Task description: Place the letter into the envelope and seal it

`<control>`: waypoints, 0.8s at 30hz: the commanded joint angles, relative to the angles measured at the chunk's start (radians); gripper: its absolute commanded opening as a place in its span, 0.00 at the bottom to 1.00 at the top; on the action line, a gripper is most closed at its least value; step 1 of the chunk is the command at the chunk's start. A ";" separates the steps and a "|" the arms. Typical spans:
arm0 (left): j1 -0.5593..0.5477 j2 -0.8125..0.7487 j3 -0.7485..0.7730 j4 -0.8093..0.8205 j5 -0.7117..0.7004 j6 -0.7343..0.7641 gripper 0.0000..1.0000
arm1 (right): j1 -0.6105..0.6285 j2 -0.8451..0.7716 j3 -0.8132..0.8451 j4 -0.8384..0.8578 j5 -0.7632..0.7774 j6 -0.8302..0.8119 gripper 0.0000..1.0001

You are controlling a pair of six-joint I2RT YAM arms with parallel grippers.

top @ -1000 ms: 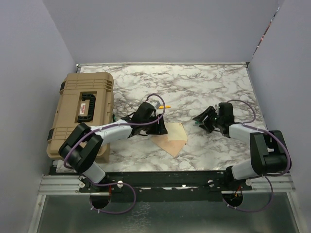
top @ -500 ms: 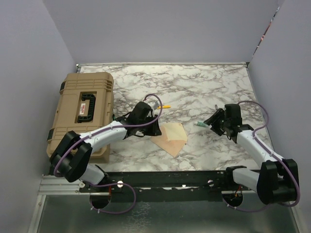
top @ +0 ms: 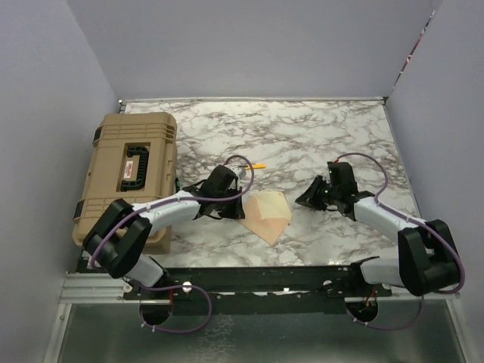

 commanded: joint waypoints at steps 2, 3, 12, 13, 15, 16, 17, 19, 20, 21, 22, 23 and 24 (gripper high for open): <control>-0.016 0.055 -0.023 0.029 -0.028 0.024 0.01 | 0.020 0.106 0.019 0.059 0.057 0.027 0.12; -0.016 0.062 -0.023 0.031 -0.029 0.027 0.01 | 0.020 0.126 0.028 0.058 0.060 0.024 0.12; -0.019 0.088 -0.046 0.011 -0.057 0.016 0.00 | 0.037 0.288 0.080 0.109 -0.073 -0.025 0.11; -0.019 0.090 -0.046 0.006 -0.063 0.016 0.00 | 0.037 0.298 0.081 0.118 -0.086 -0.025 0.11; -0.019 0.097 -0.045 -0.001 -0.069 0.014 0.00 | 0.037 0.325 0.087 0.131 -0.109 -0.021 0.12; -0.019 0.100 -0.045 -0.004 -0.072 0.015 0.00 | 0.037 0.340 0.092 0.139 -0.129 -0.023 0.11; -0.019 0.104 -0.043 -0.008 -0.076 0.016 0.00 | 0.037 0.356 0.098 0.143 -0.151 -0.023 0.11; -0.018 0.109 -0.040 -0.016 -0.082 0.016 0.00 | 0.037 0.367 0.098 0.171 -0.207 -0.019 0.11; -0.019 0.110 -0.038 -0.020 -0.085 0.016 0.00 | 0.037 0.362 0.096 0.185 -0.230 -0.017 0.11; -0.018 0.111 -0.035 -0.024 -0.087 0.018 0.00 | 0.037 0.355 0.090 0.202 -0.255 -0.013 0.11; -0.018 0.111 -0.033 -0.026 -0.089 0.016 0.00 | 0.037 0.346 0.083 0.225 -0.284 -0.013 0.11; -0.018 0.111 -0.030 -0.027 -0.089 0.015 0.00 | 0.037 0.337 0.080 0.234 -0.306 -0.012 0.11; -0.019 0.111 -0.027 -0.029 -0.088 0.012 0.00 | 0.039 0.329 0.077 0.243 -0.328 -0.013 0.11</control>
